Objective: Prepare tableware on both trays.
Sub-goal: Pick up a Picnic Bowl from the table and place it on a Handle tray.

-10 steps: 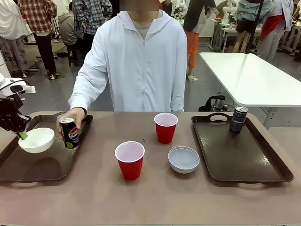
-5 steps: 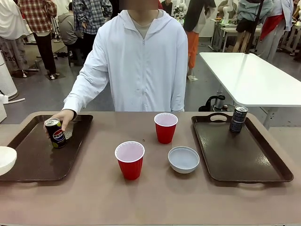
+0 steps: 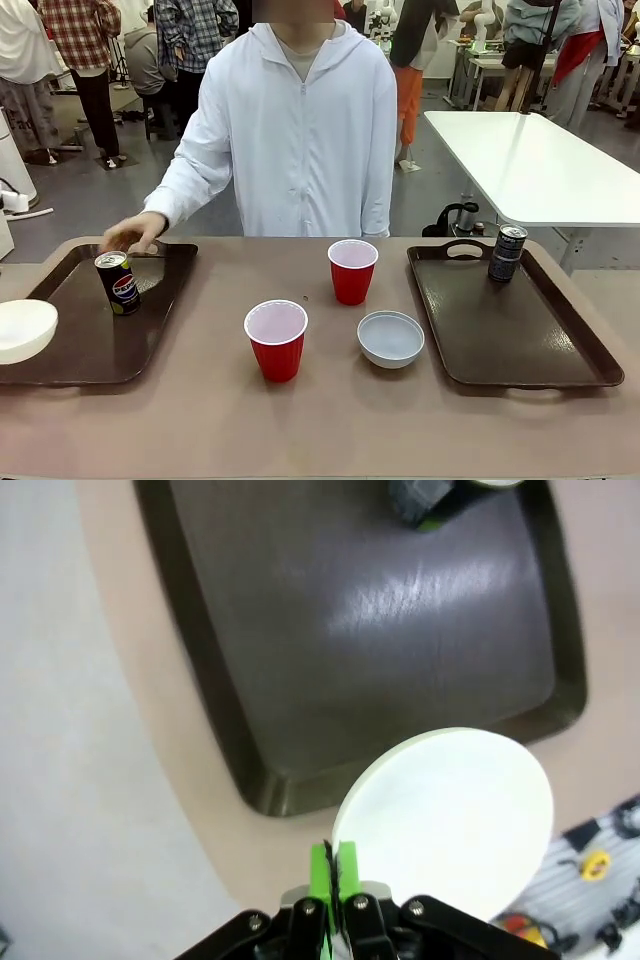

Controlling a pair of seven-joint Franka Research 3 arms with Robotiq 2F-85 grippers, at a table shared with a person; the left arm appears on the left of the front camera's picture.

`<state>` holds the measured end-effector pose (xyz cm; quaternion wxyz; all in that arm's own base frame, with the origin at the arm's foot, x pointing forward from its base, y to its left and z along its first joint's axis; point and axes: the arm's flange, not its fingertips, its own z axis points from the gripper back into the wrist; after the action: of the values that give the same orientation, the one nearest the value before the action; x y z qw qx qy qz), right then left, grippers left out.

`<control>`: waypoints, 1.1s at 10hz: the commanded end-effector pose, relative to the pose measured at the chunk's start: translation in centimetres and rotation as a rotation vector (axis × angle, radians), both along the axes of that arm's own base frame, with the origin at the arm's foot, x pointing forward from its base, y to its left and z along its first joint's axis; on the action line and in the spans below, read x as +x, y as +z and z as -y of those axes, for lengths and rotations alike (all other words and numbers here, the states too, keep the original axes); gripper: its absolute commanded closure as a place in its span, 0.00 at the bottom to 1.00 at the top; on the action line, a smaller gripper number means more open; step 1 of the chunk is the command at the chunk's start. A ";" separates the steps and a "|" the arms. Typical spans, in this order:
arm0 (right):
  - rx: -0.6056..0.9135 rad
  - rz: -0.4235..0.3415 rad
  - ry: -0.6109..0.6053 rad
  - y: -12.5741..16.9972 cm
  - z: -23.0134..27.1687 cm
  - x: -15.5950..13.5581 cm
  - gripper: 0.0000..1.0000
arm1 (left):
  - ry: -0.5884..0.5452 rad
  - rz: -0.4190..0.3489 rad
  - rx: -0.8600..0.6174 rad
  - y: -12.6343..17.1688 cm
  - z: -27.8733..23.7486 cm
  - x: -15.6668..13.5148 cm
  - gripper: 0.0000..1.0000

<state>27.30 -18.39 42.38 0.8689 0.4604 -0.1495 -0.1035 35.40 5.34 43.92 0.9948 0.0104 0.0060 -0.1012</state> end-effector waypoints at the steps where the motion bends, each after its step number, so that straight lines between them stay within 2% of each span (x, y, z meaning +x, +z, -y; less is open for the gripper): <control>1: 0.012 0.013 0.000 0.0 0.1 0.0 0.00 | 0.005 0.082 -0.091 -1.3 0.9 2.4 1.00; 6: 0.012 0.013 0.000 0.0 0.1 0.0 0.00 | -0.012 0.133 -0.128 -5.7 2.5 4.4 1.00; 8: 0.012 0.013 0.000 0.0 0.1 0.0 0.00 | -0.012 0.125 -0.138 -7.4 2.9 4.5 1.00; 10: 0.012 0.013 0.000 0.0 0.1 0.0 0.00 | -0.026 0.114 -0.132 -7.9 3.1 4.5 1.00; 11: 0.012 0.013 0.000 0.0 0.1 0.0 0.00 | -0.025 0.114 -0.132 -7.9 3.1 4.2 0.38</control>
<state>27.30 -18.39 42.39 0.8689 0.4603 -0.1495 -0.1035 40.51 2.27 36.48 0.9932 -0.0333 -0.0463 -0.1016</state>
